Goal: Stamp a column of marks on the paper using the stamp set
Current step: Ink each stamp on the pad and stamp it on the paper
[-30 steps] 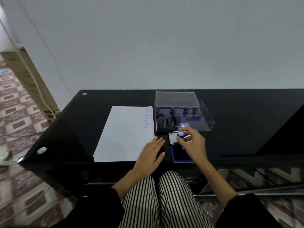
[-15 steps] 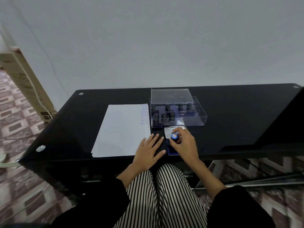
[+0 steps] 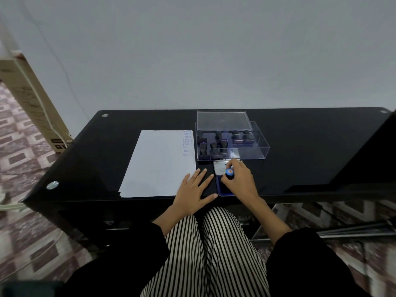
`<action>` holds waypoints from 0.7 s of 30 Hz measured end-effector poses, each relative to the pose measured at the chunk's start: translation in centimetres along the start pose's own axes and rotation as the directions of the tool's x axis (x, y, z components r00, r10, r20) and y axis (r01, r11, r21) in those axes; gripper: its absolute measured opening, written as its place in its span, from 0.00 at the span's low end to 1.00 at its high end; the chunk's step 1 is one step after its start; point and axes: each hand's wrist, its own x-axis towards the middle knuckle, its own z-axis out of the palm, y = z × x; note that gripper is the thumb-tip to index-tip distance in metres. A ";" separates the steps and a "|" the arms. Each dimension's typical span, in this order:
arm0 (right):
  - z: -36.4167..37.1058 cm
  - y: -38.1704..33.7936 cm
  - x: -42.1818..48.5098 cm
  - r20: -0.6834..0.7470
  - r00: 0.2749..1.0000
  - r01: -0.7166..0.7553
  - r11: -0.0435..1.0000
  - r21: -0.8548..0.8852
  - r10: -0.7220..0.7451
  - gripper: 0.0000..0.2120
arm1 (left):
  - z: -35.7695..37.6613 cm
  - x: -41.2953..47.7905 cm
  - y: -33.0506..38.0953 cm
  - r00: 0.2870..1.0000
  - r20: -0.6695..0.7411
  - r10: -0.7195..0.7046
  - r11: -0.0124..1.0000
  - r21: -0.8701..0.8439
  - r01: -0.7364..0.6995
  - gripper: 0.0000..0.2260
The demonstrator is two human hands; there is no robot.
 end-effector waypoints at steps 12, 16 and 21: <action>1.1 -0.3 1.7 0.040 0.997 0.079 0.955 -0.286 -0.071 0.12 | 0.2 0.0 0.0 1.000 -0.015 0.011 0.999 0.045 -0.010 0.40; 1.6 -0.6 1.9 -0.015 0.993 0.102 0.927 -0.362 -0.115 0.15 | 0.2 -0.1 0.1 0.999 -0.026 0.021 0.999 0.042 -0.019 0.42; 2.1 -0.1 1.3 -0.134 0.970 0.113 0.864 -0.490 -0.203 0.14 | 0.2 -0.1 0.1 0.999 -0.039 0.019 1.000 0.024 -0.018 0.40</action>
